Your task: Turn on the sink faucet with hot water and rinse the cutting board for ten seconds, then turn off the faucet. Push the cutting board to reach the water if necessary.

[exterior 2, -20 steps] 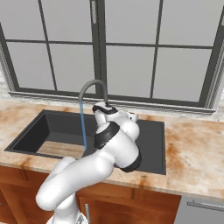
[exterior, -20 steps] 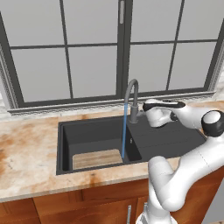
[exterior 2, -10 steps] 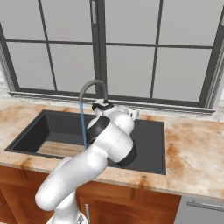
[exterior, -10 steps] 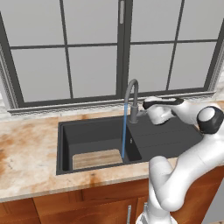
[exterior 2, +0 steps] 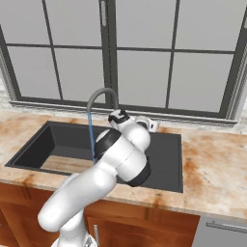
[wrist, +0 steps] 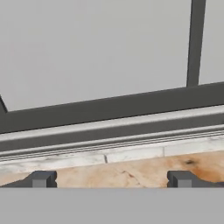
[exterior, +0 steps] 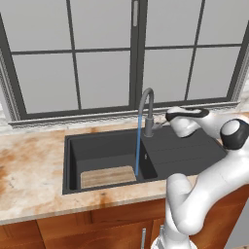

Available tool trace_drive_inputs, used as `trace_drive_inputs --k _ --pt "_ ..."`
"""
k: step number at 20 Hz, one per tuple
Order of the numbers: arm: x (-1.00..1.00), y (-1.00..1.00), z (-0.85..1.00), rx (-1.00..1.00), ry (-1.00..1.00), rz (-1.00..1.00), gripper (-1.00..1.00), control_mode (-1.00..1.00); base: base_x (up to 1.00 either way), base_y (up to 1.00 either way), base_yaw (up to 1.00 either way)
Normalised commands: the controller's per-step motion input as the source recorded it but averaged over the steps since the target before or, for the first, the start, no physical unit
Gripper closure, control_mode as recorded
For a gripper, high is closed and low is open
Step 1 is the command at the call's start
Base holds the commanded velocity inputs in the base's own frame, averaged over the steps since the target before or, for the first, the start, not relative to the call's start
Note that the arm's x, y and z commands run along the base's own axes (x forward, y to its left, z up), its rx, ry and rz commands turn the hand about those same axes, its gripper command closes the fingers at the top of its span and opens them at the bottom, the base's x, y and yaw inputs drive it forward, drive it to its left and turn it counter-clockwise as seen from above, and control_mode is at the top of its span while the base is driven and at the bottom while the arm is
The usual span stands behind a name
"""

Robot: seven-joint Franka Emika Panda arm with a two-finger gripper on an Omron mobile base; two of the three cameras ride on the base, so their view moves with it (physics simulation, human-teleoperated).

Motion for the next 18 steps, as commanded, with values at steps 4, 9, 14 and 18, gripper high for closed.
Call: trace_drive_inputs --k 4,9,14,18 --pt "0.00 -0.27 -0.09 0.00 0.00 0.04 -1.00 -1.00 0.00 0.00 0.00" --pt "0.00 -0.13 -0.26 0.00 0.00 0.03 -1.00 -1.00 0.00 0.00 0.00" --pt "0.00 0.00 -0.43 0.00 0.00 0.01 -1.00 -1.00 0.00 0.00 0.00" --pt "0.00 0.00 -0.21 0.00 0.00 0.00 -1.00 -1.00 0.00 0.00 0.00"
